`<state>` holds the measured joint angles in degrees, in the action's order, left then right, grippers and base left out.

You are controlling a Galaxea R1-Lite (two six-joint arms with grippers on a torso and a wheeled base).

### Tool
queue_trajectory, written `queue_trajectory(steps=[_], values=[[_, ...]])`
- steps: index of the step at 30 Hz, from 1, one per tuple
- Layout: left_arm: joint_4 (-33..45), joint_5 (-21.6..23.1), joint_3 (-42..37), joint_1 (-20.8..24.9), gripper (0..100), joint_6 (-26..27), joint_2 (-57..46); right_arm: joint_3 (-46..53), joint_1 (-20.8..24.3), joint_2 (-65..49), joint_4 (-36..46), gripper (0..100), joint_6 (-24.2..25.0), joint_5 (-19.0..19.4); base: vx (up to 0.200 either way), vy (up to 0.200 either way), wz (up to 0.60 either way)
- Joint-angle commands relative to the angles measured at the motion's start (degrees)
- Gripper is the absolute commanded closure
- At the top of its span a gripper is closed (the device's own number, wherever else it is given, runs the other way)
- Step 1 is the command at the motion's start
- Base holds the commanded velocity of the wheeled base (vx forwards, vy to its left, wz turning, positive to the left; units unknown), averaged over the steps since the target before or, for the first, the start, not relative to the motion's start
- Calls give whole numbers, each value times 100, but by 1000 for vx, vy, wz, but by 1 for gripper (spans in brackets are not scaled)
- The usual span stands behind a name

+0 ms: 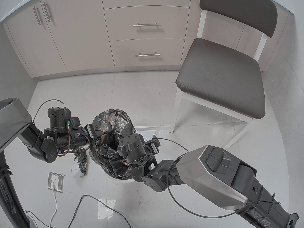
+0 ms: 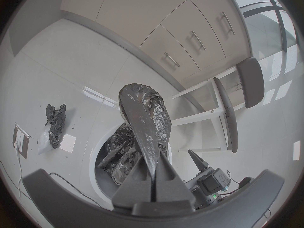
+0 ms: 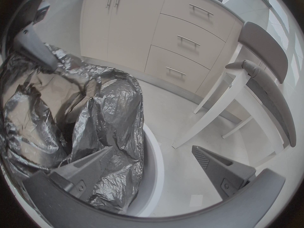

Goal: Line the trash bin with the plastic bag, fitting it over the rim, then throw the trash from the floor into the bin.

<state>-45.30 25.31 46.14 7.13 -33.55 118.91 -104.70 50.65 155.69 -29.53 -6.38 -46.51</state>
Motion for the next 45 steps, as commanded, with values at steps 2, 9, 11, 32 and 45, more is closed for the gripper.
queue_trajectory(steps=[2,9,11,32,45], values=[[-5,0,-9,-1,100,-3,10,-6,41,146,-1,0,-4,1,0,0,0],[-5,0,-9,-1,100,-3,10,-32,41,287,-1,0,-4,1,0,0,0],[-5,0,-9,-1,100,-3,10,-41,32,296,-1,0,-4,10,0,0,0],[-5,0,-26,-1,100,6,18,-50,120,410,-1,0,57,256,0,0,0],[-5,0,-35,-1,100,6,18,-217,138,612,-1,100,66,283,0,0,0]])
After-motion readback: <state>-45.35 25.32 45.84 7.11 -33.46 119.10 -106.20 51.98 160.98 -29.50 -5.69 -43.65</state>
